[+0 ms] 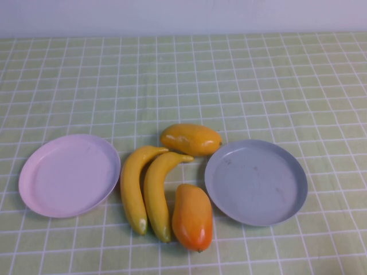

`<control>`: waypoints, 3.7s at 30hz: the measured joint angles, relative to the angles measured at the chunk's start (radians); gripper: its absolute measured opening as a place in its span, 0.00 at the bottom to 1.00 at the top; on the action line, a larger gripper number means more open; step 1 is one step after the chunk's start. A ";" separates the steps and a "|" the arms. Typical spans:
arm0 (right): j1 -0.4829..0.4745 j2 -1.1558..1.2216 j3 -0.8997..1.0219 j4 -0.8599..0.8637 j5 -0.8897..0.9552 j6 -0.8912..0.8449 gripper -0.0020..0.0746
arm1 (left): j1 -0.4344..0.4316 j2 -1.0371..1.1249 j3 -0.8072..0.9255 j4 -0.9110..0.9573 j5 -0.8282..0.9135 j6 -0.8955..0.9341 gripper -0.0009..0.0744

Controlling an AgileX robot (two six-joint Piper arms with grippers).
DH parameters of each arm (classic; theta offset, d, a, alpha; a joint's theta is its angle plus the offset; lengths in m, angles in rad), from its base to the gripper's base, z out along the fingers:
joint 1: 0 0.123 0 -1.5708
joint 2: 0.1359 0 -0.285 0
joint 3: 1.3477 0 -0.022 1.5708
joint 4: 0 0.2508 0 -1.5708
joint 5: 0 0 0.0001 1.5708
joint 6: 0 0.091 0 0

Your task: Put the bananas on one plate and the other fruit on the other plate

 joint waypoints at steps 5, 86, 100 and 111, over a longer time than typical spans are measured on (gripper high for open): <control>0.000 0.000 0.000 0.000 0.000 0.000 0.00 | 0.000 0.000 0.000 0.000 0.000 0.000 0.01; 0.000 0.000 0.000 0.000 0.000 0.000 0.00 | -0.350 1.869 -1.744 -0.428 0.828 1.060 0.01; 0.000 0.000 0.000 0.000 0.000 0.000 0.00 | -0.361 2.016 -1.814 -0.551 0.686 1.361 0.86; 0.000 0.000 0.000 0.000 0.000 0.000 0.00 | -0.431 2.132 -1.815 -0.575 0.611 1.522 0.89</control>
